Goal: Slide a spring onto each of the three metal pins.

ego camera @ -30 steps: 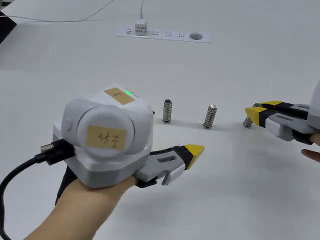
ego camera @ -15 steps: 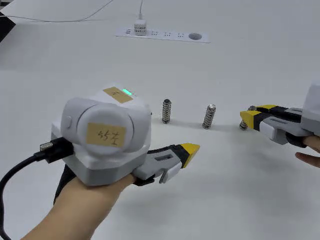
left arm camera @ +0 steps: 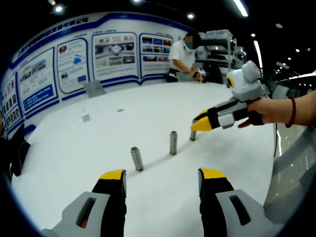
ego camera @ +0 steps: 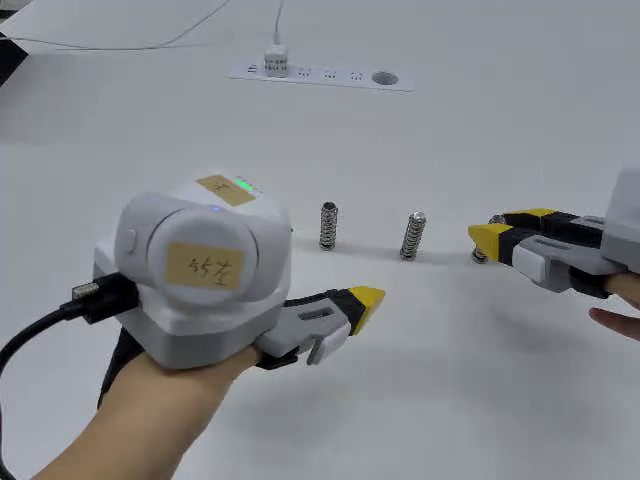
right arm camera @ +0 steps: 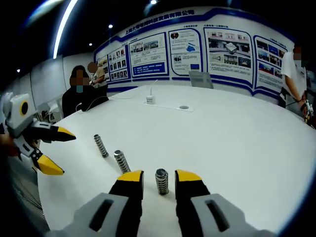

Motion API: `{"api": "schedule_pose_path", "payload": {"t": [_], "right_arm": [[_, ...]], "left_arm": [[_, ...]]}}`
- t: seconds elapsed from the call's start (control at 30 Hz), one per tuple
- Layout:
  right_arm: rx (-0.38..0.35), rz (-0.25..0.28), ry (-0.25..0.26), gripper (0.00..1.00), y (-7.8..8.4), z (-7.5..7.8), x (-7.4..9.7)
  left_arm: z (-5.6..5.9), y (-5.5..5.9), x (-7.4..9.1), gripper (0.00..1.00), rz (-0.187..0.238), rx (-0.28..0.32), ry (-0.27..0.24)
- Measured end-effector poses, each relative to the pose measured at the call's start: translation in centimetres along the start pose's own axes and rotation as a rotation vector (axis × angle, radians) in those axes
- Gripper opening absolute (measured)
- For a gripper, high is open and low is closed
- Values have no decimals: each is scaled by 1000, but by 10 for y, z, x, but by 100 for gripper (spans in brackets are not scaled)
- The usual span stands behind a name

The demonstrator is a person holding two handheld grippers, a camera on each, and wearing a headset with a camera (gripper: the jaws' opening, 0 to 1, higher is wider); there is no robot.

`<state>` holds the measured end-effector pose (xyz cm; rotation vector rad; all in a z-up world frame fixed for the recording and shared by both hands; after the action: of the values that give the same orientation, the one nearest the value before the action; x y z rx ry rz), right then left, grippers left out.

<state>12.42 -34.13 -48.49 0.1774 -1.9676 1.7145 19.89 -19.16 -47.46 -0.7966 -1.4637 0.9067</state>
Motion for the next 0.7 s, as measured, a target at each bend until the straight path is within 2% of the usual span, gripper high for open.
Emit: {"api": "schedule_pose_path", "payload": {"t": [0.23,0.43,0.53,0.7], "right_arm": [[-25,15,-20,39,-10,-5,17],[-26,19,-43,52,-18,-13,31],[-27,23,-54,55,-22,-18,39],[-38,36,-66,61,-28,-24,50]], "left_arm": [[-6,-7,4,61,15,-3,-15],[-9,-10,8,62,9,26,-12],[-9,-10,10,63,1,33,-10],[-12,-15,16,65,14,46,-9]]}}
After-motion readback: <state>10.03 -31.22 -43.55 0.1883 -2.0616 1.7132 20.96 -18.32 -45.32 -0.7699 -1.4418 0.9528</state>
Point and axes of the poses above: the centre of the closed fingertips' face, and the gripper's own axes: x roughly backward along the fingers, z roughly to its right, y roughly out of its underside, the point moved 1 cm from there along x, roughly backward along the fingers
